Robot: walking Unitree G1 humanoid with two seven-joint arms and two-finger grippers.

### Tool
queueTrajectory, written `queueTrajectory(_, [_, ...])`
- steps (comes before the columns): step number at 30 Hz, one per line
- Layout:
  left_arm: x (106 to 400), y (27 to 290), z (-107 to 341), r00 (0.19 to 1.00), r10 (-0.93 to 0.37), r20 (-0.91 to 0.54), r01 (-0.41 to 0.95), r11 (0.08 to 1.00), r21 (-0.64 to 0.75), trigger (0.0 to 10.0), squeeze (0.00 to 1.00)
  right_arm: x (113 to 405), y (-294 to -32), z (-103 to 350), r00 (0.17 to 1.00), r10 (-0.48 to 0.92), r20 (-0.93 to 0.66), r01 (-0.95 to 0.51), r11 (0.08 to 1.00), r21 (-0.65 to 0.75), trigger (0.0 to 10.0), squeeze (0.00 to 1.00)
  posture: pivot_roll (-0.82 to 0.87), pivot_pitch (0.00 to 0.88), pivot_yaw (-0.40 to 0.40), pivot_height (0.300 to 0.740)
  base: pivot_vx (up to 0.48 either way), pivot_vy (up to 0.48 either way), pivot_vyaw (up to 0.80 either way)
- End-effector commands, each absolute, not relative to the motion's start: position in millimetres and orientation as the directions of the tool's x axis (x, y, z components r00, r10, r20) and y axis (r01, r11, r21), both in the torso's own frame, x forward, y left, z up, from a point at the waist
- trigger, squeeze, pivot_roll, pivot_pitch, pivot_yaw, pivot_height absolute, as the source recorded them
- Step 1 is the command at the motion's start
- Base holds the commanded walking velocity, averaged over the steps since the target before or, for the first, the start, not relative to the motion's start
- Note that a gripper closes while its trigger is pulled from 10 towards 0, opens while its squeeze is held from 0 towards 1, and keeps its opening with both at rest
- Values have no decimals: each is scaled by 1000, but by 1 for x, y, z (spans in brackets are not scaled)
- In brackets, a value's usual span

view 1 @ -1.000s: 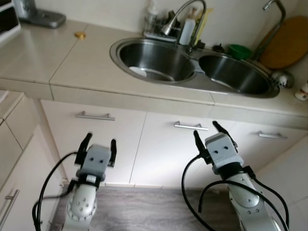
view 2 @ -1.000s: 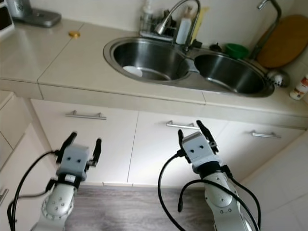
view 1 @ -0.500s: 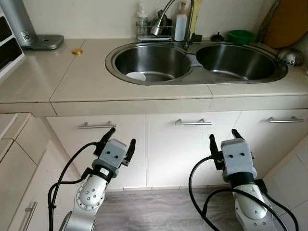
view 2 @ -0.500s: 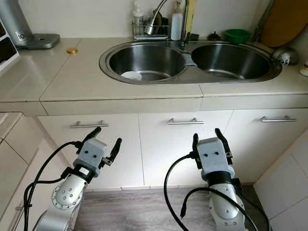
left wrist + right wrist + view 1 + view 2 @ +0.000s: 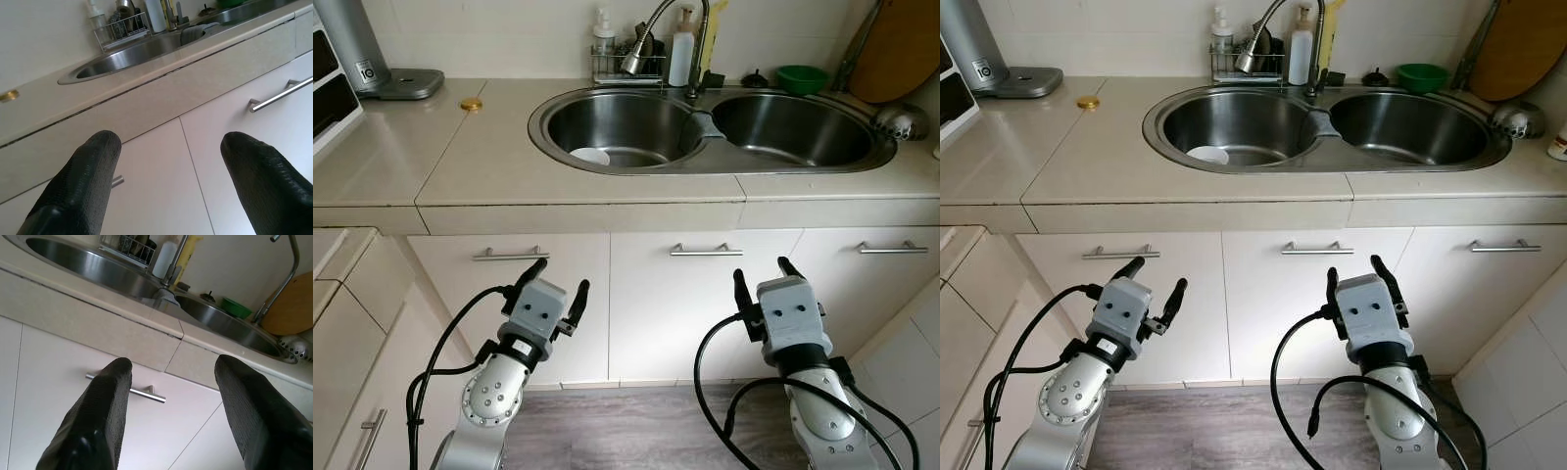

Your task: Kitchen organization

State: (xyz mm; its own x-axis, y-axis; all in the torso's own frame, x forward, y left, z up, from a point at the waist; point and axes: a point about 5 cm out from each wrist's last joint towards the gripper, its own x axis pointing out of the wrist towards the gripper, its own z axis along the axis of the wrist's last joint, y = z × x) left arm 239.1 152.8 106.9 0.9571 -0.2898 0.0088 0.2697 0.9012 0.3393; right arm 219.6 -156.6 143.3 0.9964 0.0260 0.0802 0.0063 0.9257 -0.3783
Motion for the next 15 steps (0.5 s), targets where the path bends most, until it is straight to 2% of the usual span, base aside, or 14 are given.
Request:
queueTrajectory(1, [237, 151, 112, 953, -302, 18, 280, 902, 328, 10000, 0, 217, -157, 148, 996, 28, 84, 7, 924, -383, 10000, 0, -64, 0, -60, 740, 0, 0, 0])
queueTrajectory(8, [224, 152, 115, 950, -311, 1, 296, 904, 310, 10000, 0, 205, -156, 157, 996, 26, 89, 8, 929, -369, 10000, 0, -76, 0, -62, 740, 0, 0, 0])
queueTrajectory(15, [203, 152, 115, 941, -332, -62, 336, 898, 283, 10000, 0, 182, -156, 159, 999, 19, 44, -5, 957, -291, 10000, 0, -82, 1, -54, 740, 0, 0, 0])
